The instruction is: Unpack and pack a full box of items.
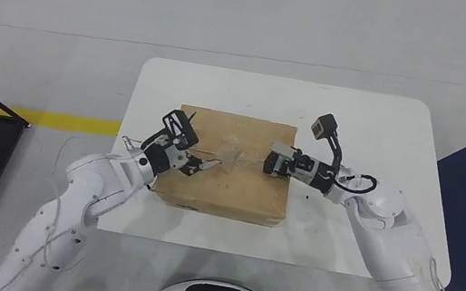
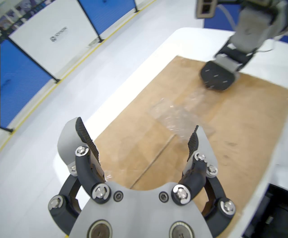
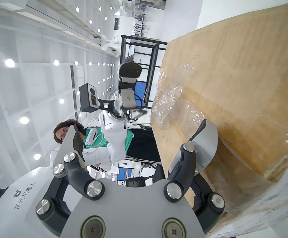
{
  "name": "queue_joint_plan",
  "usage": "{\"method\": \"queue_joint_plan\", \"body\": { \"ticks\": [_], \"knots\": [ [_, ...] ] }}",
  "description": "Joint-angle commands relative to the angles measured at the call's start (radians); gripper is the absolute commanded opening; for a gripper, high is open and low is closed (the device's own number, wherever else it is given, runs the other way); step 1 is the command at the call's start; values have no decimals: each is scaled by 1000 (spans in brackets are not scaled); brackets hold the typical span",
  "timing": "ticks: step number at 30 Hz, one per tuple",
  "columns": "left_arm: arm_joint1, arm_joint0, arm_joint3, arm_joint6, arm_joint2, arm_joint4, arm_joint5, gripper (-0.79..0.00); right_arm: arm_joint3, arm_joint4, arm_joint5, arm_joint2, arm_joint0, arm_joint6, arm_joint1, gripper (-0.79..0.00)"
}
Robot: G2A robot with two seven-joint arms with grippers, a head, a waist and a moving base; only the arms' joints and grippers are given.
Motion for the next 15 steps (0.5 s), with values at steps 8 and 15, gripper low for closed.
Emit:
{"method": "queue_joint_plan", "body": {
  "ticks": [8, 15],
  "knots": [
    [-8, -58, 48, -62, 95, 18, -22, 0, -8, -3, 6, 0, 1, -4, 0, 0],
    [-8, -68, 53, -89, 125, 158, 37, 0, -18, -7, 16, 3, 0, -5, 0, 0]
  ]
}}
